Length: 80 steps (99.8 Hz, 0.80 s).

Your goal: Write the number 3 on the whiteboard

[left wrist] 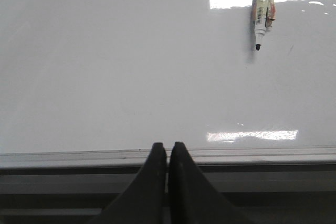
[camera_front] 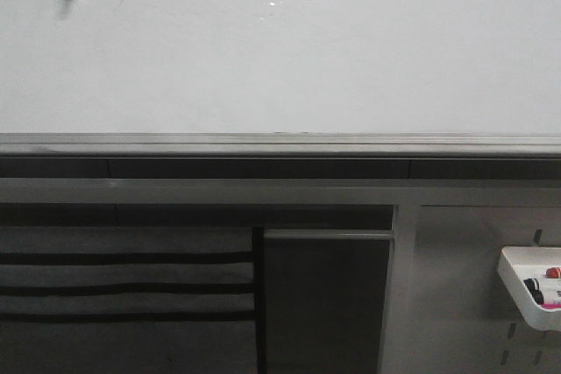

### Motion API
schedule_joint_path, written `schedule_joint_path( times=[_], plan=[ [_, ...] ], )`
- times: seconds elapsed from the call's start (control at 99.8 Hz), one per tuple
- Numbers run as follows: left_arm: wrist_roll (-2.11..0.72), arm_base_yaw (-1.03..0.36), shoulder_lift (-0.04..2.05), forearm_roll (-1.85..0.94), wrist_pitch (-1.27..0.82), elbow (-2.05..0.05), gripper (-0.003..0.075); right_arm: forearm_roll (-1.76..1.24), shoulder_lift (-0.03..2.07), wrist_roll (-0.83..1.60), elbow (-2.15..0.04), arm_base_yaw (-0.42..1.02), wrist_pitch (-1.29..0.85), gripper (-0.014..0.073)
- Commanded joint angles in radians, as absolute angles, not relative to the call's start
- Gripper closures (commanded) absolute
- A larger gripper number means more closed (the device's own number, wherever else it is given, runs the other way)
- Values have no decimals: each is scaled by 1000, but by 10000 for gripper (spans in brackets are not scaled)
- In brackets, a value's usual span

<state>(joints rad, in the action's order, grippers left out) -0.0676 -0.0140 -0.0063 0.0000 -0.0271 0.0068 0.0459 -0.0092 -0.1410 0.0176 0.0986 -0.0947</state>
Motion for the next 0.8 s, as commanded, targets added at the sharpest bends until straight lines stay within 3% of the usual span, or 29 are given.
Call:
schedule_joint_path(
  times=[0.0, 0.792],
  plan=[
    [-61, -16, -36, -8, 52, 9, 738, 56, -30, -137, 38, 94, -18, 668],
    [-56, -16, -36, -94, 92, -28, 738, 73, -30, -132, 8, 94, 68, 668]
  ],
)
